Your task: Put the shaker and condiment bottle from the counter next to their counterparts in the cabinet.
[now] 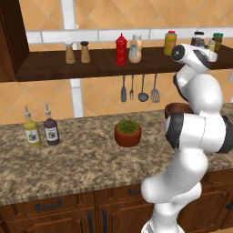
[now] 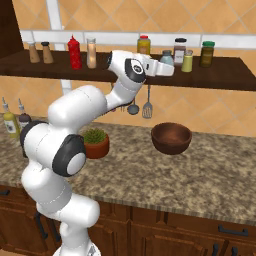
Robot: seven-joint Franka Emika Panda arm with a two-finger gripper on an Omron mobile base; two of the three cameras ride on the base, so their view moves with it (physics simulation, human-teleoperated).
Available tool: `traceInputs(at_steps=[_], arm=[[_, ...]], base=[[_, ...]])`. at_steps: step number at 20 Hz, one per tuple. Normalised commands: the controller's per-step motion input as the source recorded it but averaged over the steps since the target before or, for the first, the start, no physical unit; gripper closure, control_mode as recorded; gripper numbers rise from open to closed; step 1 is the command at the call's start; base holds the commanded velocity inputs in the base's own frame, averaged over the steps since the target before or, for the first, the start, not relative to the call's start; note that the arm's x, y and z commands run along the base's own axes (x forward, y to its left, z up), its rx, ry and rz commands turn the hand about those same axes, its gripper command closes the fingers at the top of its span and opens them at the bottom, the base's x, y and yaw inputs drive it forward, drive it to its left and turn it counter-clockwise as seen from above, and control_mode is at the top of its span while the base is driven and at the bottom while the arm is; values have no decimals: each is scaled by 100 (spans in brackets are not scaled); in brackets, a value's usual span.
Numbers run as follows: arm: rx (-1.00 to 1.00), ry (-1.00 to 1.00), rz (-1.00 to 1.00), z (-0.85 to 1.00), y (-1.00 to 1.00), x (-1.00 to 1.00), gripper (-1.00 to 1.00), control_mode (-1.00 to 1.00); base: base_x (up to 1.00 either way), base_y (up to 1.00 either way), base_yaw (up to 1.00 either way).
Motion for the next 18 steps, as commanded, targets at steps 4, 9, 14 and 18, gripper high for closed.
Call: traceInputs(at_steps=[4, 9, 14, 18], arm=[[0, 0, 0, -15, -20, 43, 100, -100], [0, 0, 0, -20, -24, 40, 100, -100], [0, 0, 0, -21, -27, 42, 100, -100], [2, 0, 0, -21, -33, 34, 100, -100]], base=[[0, 0, 0], [0, 0, 0], [0, 0, 0], [0, 0, 0]])
